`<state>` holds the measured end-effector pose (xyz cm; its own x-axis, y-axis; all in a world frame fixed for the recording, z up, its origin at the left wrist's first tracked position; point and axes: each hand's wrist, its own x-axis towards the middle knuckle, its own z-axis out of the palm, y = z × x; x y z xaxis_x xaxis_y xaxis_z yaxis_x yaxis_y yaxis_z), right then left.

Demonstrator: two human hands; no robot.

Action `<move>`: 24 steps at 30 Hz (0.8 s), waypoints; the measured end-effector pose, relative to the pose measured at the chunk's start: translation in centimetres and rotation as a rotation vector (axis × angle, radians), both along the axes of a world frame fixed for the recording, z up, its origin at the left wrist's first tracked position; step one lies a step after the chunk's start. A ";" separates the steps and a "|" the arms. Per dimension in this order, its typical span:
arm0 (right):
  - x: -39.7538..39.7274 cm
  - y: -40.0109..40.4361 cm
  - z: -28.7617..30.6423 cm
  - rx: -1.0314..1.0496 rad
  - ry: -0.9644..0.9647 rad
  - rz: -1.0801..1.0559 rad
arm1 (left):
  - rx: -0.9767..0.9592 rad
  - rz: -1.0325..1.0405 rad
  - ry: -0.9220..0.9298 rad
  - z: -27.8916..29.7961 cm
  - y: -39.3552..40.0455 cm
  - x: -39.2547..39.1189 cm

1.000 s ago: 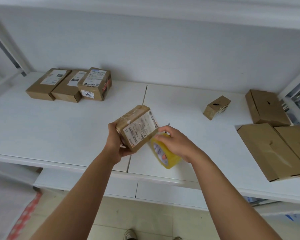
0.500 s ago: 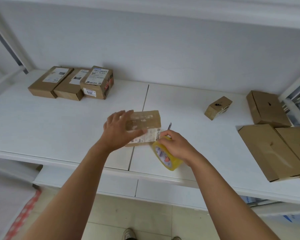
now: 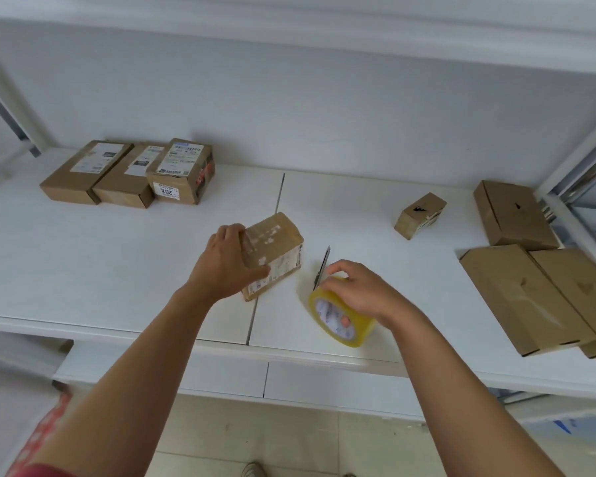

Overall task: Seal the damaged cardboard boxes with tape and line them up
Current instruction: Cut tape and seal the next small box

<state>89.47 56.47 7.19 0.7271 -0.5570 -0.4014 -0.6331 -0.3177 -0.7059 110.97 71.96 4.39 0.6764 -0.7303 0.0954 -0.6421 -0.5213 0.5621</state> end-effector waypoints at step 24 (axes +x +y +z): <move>-4.6 -8.6 1.3 -0.453 0.158 -0.095 | 0.326 0.224 -0.230 1.4 -0.9 -3.7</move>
